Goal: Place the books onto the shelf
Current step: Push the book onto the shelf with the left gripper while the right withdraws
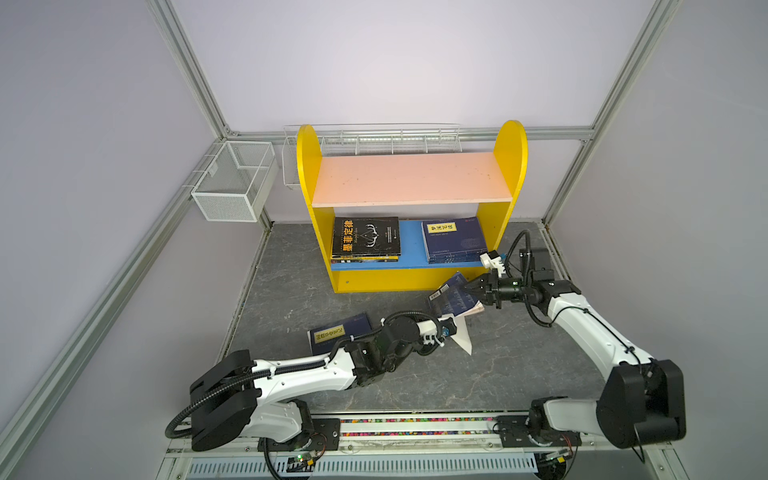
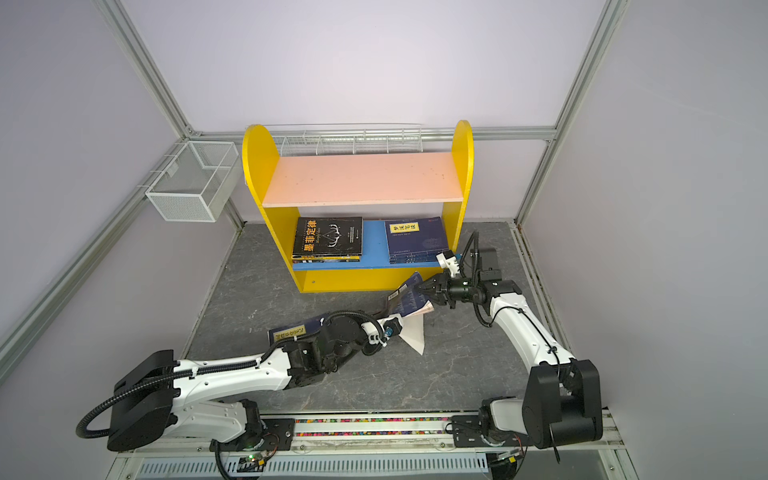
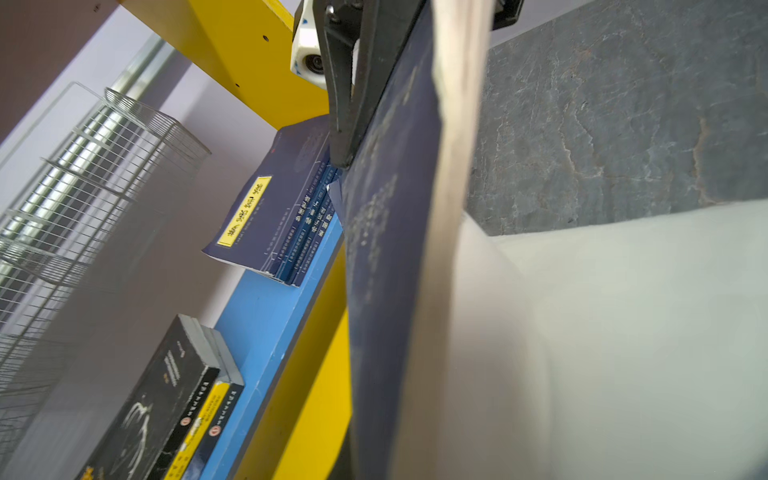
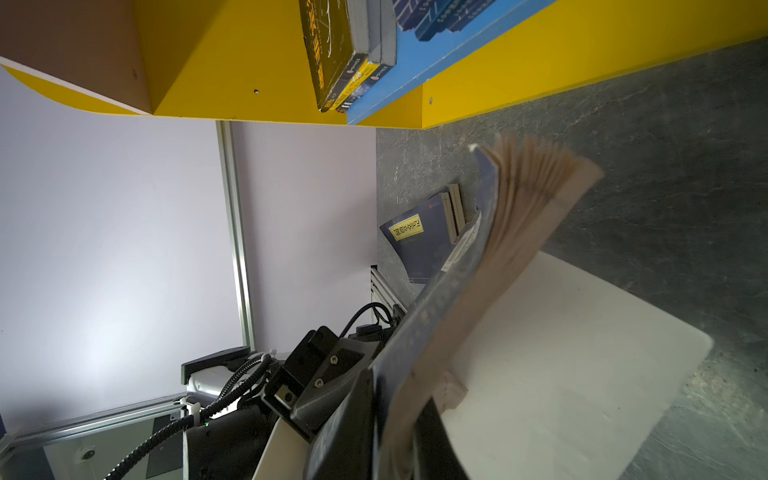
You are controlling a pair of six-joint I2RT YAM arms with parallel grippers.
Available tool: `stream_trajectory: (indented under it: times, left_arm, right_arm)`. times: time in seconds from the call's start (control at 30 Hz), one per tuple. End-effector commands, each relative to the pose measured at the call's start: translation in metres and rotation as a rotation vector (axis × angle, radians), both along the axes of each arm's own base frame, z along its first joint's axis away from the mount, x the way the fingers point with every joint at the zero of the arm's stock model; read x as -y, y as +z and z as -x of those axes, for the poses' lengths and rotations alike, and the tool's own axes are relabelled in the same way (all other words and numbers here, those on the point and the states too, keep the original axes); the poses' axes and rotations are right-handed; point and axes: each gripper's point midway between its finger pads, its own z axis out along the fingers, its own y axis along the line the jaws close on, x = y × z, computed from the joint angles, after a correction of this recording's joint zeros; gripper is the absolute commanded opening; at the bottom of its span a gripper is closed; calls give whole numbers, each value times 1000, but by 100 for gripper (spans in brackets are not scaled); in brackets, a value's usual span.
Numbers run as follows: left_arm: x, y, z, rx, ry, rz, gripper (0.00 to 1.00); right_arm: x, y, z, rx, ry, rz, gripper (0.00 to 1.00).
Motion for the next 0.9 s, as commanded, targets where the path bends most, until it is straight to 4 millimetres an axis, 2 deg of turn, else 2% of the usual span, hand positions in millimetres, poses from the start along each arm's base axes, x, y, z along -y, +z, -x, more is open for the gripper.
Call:
stream_trajectory:
  times: [0.0, 0.03, 0.07, 0.13, 0.2, 0.33, 0.4, 0.47, 0.57, 0.7, 0.8, 0.87]
  left_arm:
    - [8, 43, -1, -126, -28, 207, 0]
    - [5, 45, -3, -165, -29, 234, 0]
    - [3, 48, -5, -204, -32, 253, 0]
    - [-1, 53, -6, -248, -32, 276, 0]
    - [-3, 53, -6, -266, -28, 279, 0]
    - [-11, 51, -8, -314, -4, 316, 0]
    - [-15, 52, -11, -360, 15, 364, 0]
    - [-21, 59, -20, -429, 36, 450, 0]
    - [-35, 80, -40, -523, 67, 632, 0]
    - [-45, 112, -62, -610, 56, 872, 0]
    - [-39, 134, -63, -668, -16, 986, 0]
    - [-34, 144, -60, -703, -60, 1021, 0]
  right_arm:
    - [-4, 6, 2, 63, 43, 6, 12]
    - [-3, 5, 2, 66, 39, 21, 16]
    - [-1, 5, 2, 68, 34, 40, 26]
    - [7, 4, -2, 88, -3, 107, 54]
    - [26, -1, -9, 109, -91, 225, 66]
    - [78, -8, -22, 140, -327, 429, 71]
    - [94, -10, -22, 155, -393, 490, 72]
    - [100, -12, -19, 174, -412, 519, 72]
    - [87, -8, -13, 243, -351, 450, 73]
    - [44, 4, 5, 363, -172, 252, 75]
    - [20, 14, 14, 449, -88, 224, 75]
    - [12, 26, 13, 501, -78, 194, 76]
